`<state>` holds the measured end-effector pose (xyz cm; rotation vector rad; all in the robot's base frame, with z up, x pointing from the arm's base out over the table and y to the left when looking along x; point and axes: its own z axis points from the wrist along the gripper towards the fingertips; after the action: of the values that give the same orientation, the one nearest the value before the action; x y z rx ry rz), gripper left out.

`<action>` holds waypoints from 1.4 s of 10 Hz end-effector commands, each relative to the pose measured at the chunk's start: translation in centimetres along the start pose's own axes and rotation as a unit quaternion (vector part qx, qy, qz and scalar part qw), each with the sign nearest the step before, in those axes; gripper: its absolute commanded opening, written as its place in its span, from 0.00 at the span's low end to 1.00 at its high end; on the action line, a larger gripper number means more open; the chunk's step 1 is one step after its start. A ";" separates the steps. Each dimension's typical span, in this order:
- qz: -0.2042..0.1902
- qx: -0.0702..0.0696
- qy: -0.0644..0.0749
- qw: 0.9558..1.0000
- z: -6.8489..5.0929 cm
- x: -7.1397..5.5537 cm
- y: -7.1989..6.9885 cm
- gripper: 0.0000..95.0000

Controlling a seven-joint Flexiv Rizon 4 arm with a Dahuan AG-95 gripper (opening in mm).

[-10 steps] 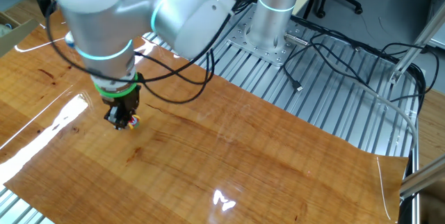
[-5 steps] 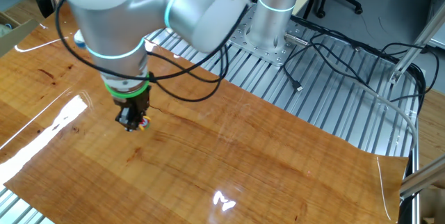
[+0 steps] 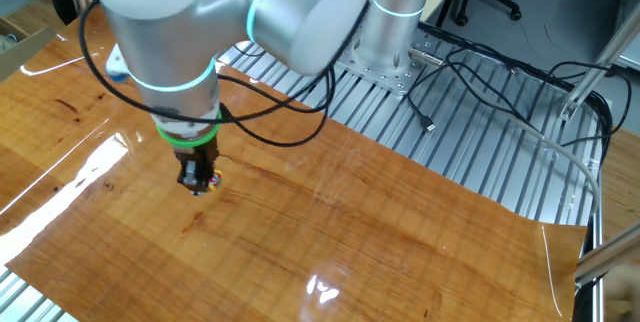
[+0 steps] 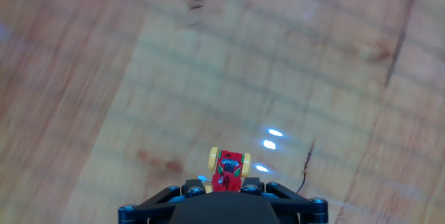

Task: Grasp the moving object

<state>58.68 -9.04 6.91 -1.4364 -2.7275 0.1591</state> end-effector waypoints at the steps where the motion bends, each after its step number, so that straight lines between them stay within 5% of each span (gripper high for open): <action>1: -0.166 0.001 -0.003 0.986 -1.4 1.7 0.6 0.00; 7: -0.318 0.008 -0.007 0.948 -2.2 3.1 0.6 0.00; 9: -0.341 0.010 -0.007 0.940 -2.3 3.4 0.6 0.00; 14: -0.369 0.012 0.007 0.929 -2.4 4.0 0.5 0.00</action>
<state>57.31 -5.29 9.11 -0.3244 -3.0082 0.1376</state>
